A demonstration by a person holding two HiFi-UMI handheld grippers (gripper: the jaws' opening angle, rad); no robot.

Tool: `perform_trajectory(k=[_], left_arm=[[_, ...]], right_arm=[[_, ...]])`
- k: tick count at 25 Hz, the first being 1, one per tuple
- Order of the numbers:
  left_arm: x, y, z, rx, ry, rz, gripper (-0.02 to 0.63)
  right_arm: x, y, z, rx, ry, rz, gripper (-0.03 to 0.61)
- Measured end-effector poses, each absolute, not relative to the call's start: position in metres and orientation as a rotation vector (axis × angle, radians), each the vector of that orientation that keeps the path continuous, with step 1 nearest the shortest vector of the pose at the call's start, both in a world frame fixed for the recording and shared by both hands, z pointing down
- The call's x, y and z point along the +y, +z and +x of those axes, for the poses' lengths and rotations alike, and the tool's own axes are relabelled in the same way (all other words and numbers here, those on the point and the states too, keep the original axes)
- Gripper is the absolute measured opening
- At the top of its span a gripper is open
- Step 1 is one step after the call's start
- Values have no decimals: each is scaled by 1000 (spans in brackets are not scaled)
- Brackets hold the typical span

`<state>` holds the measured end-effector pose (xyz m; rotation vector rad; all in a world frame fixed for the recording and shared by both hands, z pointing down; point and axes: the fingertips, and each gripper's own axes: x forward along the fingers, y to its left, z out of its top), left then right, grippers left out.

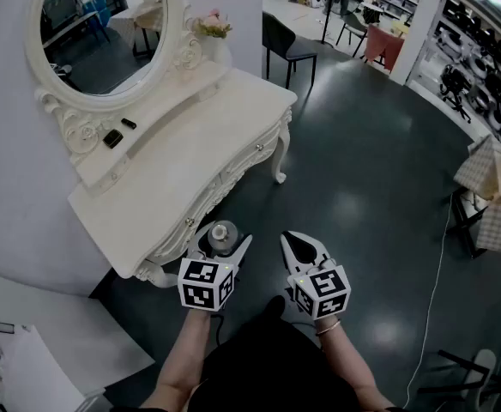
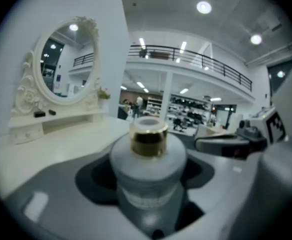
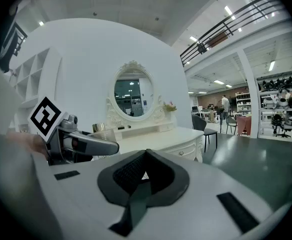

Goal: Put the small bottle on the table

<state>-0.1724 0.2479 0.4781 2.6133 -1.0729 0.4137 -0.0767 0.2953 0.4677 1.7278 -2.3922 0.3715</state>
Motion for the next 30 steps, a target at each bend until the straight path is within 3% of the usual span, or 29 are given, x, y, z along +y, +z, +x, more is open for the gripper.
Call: perform_trajectory(k=[30], left_arm=[[153,475,-94,-1128,422,2610,337]], right_arm=[[211,469,7,-2464,436,1712,5]])
